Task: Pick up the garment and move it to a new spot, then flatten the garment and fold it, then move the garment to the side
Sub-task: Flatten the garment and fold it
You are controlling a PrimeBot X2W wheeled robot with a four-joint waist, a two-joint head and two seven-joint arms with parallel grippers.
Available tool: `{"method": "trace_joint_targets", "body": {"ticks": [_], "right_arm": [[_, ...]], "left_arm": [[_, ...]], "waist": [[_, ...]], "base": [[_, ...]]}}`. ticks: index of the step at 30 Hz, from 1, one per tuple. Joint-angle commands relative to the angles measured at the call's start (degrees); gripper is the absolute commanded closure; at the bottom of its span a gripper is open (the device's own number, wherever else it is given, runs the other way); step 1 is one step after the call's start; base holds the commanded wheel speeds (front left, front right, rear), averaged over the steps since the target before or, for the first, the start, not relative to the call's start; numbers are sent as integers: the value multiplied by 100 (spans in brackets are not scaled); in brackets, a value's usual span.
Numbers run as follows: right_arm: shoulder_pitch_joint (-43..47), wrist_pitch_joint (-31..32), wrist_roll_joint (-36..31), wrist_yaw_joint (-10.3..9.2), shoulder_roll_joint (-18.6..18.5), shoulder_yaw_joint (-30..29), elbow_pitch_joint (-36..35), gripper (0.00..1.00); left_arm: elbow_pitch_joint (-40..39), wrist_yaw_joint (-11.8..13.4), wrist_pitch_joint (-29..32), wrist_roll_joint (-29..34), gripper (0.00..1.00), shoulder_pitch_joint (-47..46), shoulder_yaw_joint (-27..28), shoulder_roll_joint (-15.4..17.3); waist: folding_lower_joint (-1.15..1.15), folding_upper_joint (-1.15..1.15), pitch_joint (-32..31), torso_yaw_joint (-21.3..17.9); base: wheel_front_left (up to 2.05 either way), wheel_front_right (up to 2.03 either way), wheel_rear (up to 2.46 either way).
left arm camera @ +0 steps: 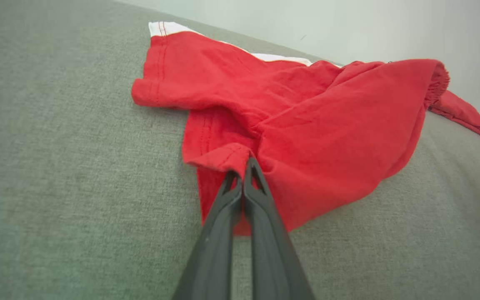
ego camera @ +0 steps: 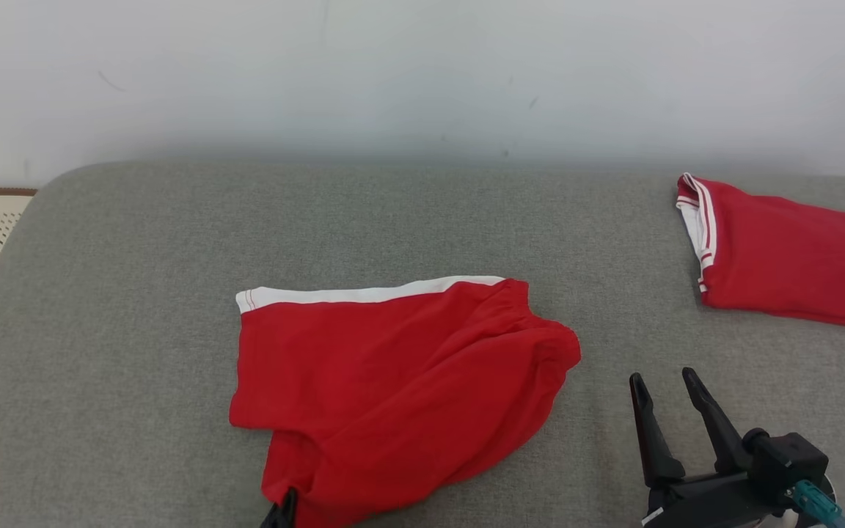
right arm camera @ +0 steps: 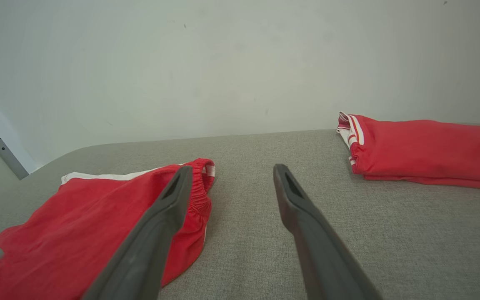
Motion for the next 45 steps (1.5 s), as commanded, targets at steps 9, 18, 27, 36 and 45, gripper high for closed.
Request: {"method": "trace_joint_targets", "body": {"ticks": [9,18,27,36,45], "right_arm": [[191,-6,-46,2,84,-83,-45,0],[193,-6,-50,2,74,-182,-104,0],[22,-6,-40,2,75,-101,-42,0],[-267,-6,15,2,70,9,63,0],[-430,-6,33,2,33,6,167,0]], "left_arm": [[-1283,24,-13,544,100,620,33,167],[-3100,69,709,871,100,1086,-294,508],[-2985,-52,821,715,100,270,-60,599],[-1661,-156,542,613,100,-727,219,772],[-36,-227,79,323,100,-1476,577,807]], "waist": [[0,0,-121,270],[0,0,-48,344],[0,0,6,195],[0,0,248,-236],[0,0,470,-597]], "base": [[0,0,0],[0,0,0],[0,0,0],[0,0,0],[0,0,0]]}}
